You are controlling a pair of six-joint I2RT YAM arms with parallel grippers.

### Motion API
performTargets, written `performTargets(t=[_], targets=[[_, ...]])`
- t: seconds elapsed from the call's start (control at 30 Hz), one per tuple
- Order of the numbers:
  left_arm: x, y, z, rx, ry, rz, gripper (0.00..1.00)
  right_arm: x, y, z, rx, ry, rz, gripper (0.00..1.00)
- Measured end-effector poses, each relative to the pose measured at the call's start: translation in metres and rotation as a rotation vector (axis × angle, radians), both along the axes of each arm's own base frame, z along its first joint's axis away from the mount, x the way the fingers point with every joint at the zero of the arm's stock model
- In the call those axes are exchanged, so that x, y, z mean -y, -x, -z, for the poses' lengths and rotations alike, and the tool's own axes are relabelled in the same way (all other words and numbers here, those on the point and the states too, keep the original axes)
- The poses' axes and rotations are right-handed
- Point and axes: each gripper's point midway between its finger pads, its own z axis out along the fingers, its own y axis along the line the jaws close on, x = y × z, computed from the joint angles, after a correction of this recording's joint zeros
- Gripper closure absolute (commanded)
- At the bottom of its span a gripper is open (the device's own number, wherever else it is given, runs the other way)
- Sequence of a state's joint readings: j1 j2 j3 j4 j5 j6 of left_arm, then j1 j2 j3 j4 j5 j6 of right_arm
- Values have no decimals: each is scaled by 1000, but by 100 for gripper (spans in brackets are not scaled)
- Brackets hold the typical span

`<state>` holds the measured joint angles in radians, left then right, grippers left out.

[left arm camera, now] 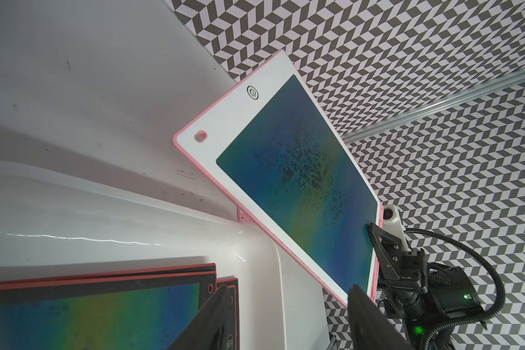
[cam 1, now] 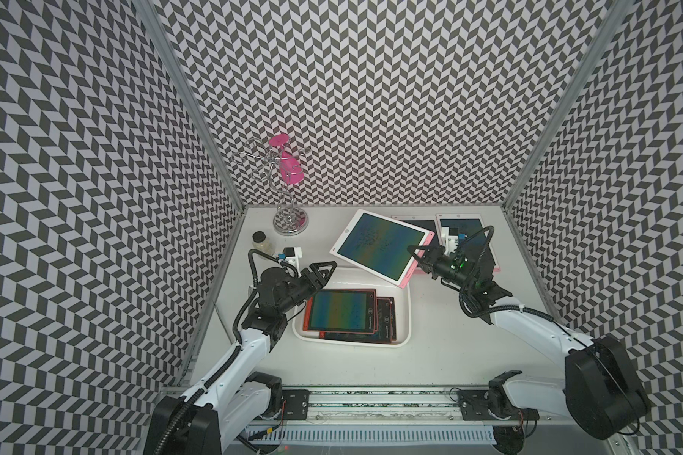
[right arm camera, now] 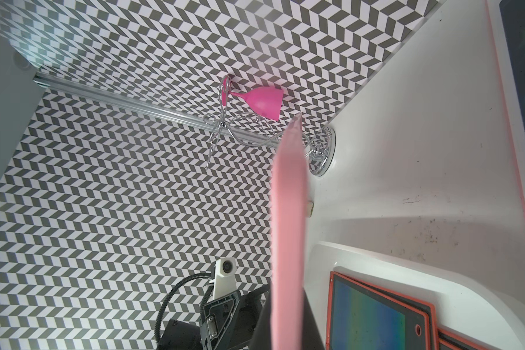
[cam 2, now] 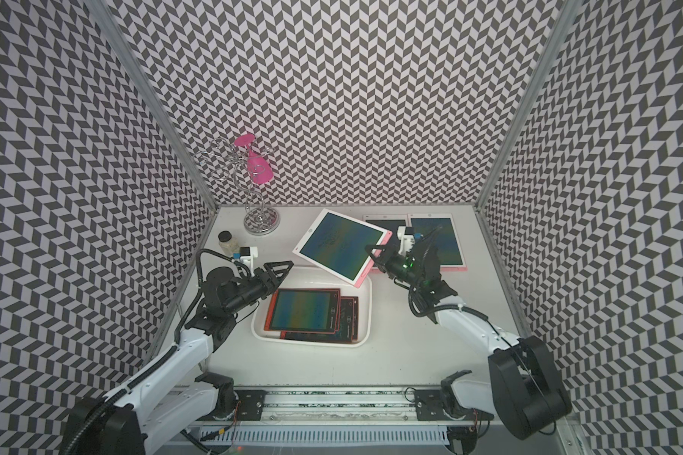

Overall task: Take out the writing tablet from the storage box
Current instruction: Pick up the writing tablet from the storage box.

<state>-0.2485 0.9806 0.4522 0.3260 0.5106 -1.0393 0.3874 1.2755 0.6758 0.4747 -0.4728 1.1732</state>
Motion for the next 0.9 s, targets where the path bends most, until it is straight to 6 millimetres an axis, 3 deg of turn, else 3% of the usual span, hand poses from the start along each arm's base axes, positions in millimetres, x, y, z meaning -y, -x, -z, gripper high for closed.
performTargets(t=[0.27,0.5,0.9], targets=[[4,-3,0,11,13,3,37,-8,0,-9,23,-29,9,100],[7,-11,10,-6,8,-4,37,-18,3,-5,8,-33,-7,100],[17,-17,3,37,35,4,37,-30,7,-7,11,-57,-23,100]])
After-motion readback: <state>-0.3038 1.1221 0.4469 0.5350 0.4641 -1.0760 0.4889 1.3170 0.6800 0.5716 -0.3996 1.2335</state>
